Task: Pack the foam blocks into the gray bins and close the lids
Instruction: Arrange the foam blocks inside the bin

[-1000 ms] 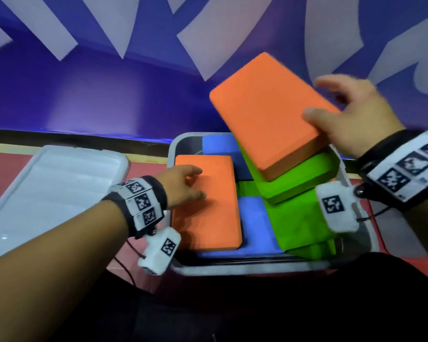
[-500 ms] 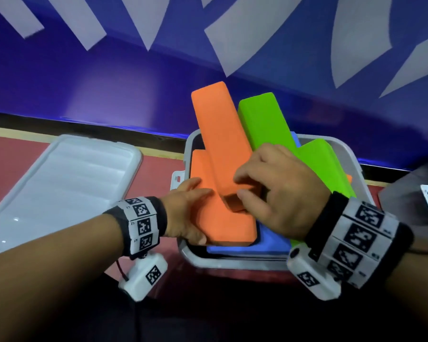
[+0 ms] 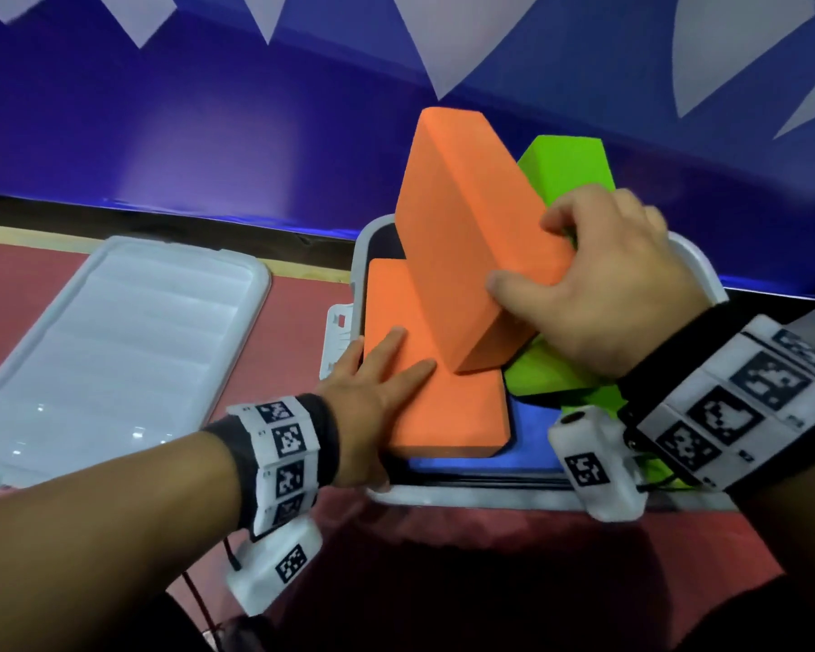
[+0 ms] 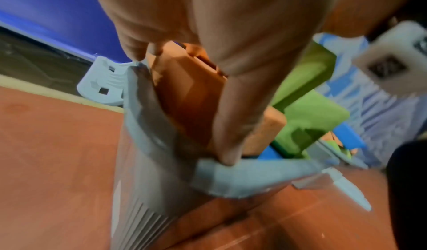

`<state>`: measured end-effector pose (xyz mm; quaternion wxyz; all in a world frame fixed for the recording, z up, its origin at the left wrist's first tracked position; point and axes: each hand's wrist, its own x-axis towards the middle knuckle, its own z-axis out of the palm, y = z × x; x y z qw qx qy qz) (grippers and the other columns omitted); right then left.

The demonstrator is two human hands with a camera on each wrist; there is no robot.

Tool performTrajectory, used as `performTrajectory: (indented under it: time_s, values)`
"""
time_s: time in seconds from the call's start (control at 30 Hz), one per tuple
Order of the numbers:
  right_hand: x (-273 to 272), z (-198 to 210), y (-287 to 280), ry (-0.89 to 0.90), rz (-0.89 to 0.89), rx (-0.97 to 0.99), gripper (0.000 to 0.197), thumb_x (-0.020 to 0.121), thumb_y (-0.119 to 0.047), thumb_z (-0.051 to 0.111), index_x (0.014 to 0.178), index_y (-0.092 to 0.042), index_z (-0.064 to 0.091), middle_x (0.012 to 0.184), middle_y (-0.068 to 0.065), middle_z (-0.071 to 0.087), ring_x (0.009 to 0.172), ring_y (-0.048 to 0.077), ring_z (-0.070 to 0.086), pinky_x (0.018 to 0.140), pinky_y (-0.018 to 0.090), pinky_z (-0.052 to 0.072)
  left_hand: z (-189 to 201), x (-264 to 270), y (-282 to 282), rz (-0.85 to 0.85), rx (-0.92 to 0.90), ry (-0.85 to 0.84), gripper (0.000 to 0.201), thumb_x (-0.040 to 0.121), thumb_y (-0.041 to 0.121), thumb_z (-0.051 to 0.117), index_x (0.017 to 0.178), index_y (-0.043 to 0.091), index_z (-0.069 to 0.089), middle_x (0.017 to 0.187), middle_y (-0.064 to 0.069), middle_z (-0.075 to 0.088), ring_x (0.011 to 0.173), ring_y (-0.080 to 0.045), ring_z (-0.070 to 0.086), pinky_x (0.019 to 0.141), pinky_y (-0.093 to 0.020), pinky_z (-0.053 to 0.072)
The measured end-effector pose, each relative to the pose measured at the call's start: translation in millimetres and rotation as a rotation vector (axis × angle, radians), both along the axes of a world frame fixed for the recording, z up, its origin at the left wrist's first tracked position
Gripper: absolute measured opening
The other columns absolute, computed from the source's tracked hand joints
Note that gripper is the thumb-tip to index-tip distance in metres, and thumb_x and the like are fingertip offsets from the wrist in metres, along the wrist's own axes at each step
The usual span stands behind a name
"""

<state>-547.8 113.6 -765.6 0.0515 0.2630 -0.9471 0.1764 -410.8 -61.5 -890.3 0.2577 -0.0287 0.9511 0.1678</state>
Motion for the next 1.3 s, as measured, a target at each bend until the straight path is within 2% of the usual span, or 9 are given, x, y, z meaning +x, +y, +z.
performTrajectory:
  time_s: [0.2,0.37,0.47,0.6,0.77,0.9,1.0,1.1,1.3]
  values:
    - [-30.0,0.3,28.5,0.137,0.006,-0.202,0.040,0.078,-0.038,0.059,0.117,-0.028,0.057,0.126,0.008,0.046,0.118,0.032,0.041,0.096,0.037,0.037,24.5,-2.7,-1.3,0.156,0.357,0.352,0.095,0.057,0.040,0.078,0.143,0.038,0.039,0.157,0.005,0.021,0.145,-0.016,0.024,0.116,-0.041,0.030]
    - [-24.8,6.0,49.4,0.254,0.152,-0.340,0.028,0.086,-0.038,0.061,0.108,-0.022,0.061,0.103,0.009,0.055,0.094,0.027,0.055,0.087,0.043,0.046,76.9,-20.0,1.8,0.224,0.447,0.664,0.074,0.064,0.057,0.071,0.131,0.032,0.053,0.137,0.007,0.050,0.127,-0.004,0.046,0.107,-0.029,0.041]
    - [-11.3,20.3,61.3,0.071,0.308,-0.351,0.024,0.091,-0.046,0.056,0.083,-0.022,0.054,0.067,-0.009,0.050,0.062,0.015,0.050,0.062,0.043,0.042,105.9,-46.9,-3.6,0.398,0.502,0.678,0.060,0.062,0.065,0.066,0.118,0.045,0.055,0.117,0.022,0.061,0.109,0.008,0.057,0.093,-0.022,0.048]
    - [26.0,21.0,73.9,-0.433,0.579,-0.036,0.029,0.081,-0.046,0.061,0.066,-0.021,0.060,0.053,-0.010,0.055,0.048,0.005,0.051,0.046,0.011,0.033,116.6,-73.0,4.7,0.494,0.535,0.624,0.055,0.056,0.069,0.067,0.106,0.046,0.060,0.105,0.023,0.065,0.096,0.007,0.062,0.085,-0.019,0.050]
    - [48.8,-50.4,67.2,-0.583,0.639,0.259,0.020,0.084,-0.041,0.064,0.101,-0.031,0.068,0.074,-0.021,0.060,0.072,-0.007,0.053,0.070,0.011,0.040,113.8,-76.8,9.1,0.719,0.530,0.576,0.078,0.044,0.080,0.071,0.108,0.037,0.060,0.109,0.008,0.066,0.094,-0.015,0.068,0.082,-0.046,0.057]
    - [59.9,-86.5,44.0,-0.647,0.608,0.346,0.061,0.092,-0.039,0.058,0.148,-0.032,0.035,0.144,-0.011,0.046,0.129,0.004,0.045,0.107,0.014,0.029,121.4,-72.1,7.5,0.768,0.765,0.522,0.067,0.048,0.068,0.079,0.098,0.027,0.066,0.095,0.002,0.072,0.088,-0.021,0.069,0.085,-0.055,0.056]
    - [67.1,-89.0,18.2,-0.631,0.584,0.292,0.060,0.096,-0.035,0.053,0.150,-0.035,0.028,0.148,-0.009,0.040,0.133,0.008,0.040,0.110,0.015,0.025,131.0,-65.2,-2.6,0.752,1.023,0.537,0.041,0.063,0.041,0.081,0.098,0.027,0.067,0.089,0.009,0.068,0.089,-0.011,0.062,0.086,-0.043,0.050]
    - [65.7,-89.3,-0.9,-0.615,0.555,0.348,0.063,0.095,-0.041,0.052,0.151,-0.040,0.021,0.142,-0.004,0.048,0.123,0.017,0.050,0.104,0.025,0.037,124.4,-56.5,-12.0,0.715,1.118,0.509,0.048,0.058,0.023,0.083,0.103,0.031,0.068,0.115,0.009,0.061,0.101,-0.005,0.062,0.094,-0.038,0.051]
    - [53.5,-86.5,-13.1,-0.562,0.516,0.529,0.066,0.096,-0.046,0.048,0.153,-0.033,0.017,0.159,0.001,0.027,0.143,0.022,0.028,0.115,0.028,0.024,80.7,-48.4,-18.0,0.519,0.791,0.488,0.103,0.044,0.058,0.081,0.136,0.053,0.035,0.140,0.020,0.044,0.123,0.004,0.047,0.107,-0.034,0.042]
